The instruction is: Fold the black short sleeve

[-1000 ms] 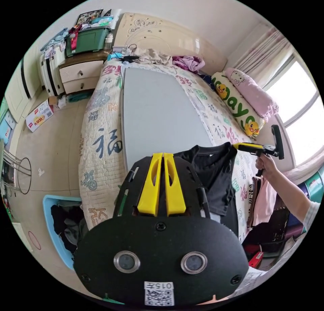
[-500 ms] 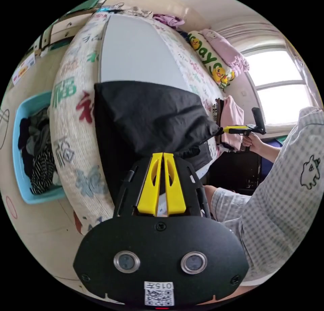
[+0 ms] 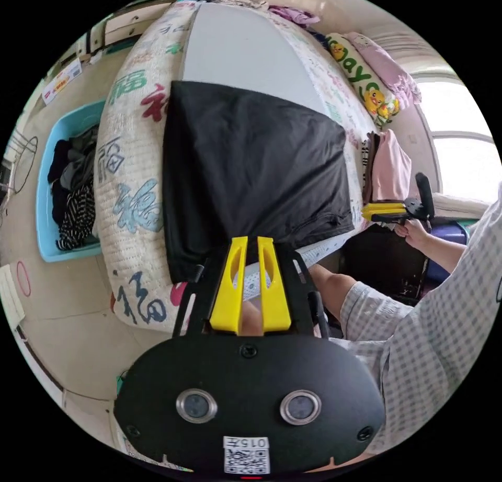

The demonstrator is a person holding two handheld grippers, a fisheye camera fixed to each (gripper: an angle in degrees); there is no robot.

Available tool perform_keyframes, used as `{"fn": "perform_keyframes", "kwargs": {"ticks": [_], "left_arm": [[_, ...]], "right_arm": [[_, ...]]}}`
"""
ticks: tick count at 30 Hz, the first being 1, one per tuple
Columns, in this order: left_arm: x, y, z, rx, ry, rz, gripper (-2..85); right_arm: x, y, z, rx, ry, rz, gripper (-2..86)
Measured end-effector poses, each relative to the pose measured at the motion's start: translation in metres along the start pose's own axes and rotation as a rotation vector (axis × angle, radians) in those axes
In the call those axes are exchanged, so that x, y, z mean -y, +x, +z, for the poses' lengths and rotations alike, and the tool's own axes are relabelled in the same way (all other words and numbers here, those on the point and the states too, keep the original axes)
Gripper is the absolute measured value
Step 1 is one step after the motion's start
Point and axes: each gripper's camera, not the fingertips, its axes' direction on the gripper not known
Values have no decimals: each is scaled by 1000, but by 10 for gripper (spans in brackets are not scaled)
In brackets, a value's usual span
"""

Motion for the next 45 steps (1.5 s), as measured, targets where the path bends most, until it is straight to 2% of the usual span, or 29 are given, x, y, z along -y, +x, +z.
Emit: {"fn": "perform_keyframes", "kwargs": {"ticks": [3,6,9,12,16,22,24,29,33,40,45], "left_arm": [[15,47,11,-69,-9,123,67],[25,85,44,-23,-90,234,77],[24,100,73,27,-157,242,61],[19,110,76,53,-146,237,29],[19,128,78,56,-155,223,11],[32,160,93,97,-221,221,5],[35,176,98,137,-249,233,5],[44,244,120,372,-351,396,5],[47,267,129,419,-381,416,5],[42,300,137,476,-357,455,6],[41,319,143,523,-359,475,6]], "right_arm": [[17,-35,16,-81,-29,-129,103],[25,-58,46,-168,-82,-202,73],[23,-61,59,-224,-93,-169,35],[20,-64,52,-186,-100,-144,13],[11,-74,36,-153,-77,-131,7],[24,-82,64,-193,-163,-40,17],[30,-87,69,-214,-161,-1,19],[41,-117,74,-321,-157,94,16],[53,-133,76,-371,-195,83,16],[65,-132,58,-268,-155,207,30],[70,-142,46,-252,-124,217,32]]}}
